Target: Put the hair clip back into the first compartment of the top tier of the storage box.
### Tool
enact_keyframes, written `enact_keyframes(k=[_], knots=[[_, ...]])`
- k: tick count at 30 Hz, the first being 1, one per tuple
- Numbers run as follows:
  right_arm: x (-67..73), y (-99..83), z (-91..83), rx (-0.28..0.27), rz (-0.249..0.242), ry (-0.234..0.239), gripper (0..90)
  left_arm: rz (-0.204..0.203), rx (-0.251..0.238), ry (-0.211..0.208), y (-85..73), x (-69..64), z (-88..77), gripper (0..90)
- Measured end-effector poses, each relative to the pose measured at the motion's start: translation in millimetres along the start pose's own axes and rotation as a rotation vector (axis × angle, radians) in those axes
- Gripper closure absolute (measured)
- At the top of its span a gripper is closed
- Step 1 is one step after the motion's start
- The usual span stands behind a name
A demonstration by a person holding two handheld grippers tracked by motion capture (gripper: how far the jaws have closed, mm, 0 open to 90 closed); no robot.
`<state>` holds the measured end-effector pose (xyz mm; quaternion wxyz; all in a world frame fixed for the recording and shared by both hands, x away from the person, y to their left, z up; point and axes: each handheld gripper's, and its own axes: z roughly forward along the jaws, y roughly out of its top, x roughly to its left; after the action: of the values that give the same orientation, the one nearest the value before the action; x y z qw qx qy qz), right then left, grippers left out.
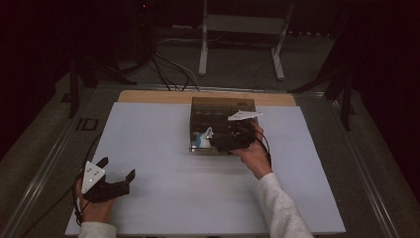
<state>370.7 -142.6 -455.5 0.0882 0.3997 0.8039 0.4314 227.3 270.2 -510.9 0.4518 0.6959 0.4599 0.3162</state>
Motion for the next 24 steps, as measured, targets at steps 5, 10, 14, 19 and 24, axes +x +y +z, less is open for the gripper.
enact_keyframes(k=[5,10,14,19,24], knots=[[-1.3,-2.7,-1.6,-0.005,0.009,-0.006,0.0,0.0,0.0,0.0,0.0,0.1,0.0,0.6],[-4.3,-5.7,-9.3,-0.041,0.027,-0.026,0.0,0.001,0.001,0.0,-0.1,0.0,0.3,0.6],[-5.2,-7.3,-12.6,-0.047,0.029,-0.035,0.0,0.003,0.003,0.0,-0.2,-0.2,0.7,0.6],[-6.8,-10.9,-18.4,-0.05,0.024,-0.056,0.0,0.003,0.003,0.001,-0.2,-0.3,1.0,0.6],[-7.5,-14.8,-22.4,-0.045,0.022,-0.074,0.0,0.003,0.002,0.0,-0.1,-0.3,1.2,0.6]])
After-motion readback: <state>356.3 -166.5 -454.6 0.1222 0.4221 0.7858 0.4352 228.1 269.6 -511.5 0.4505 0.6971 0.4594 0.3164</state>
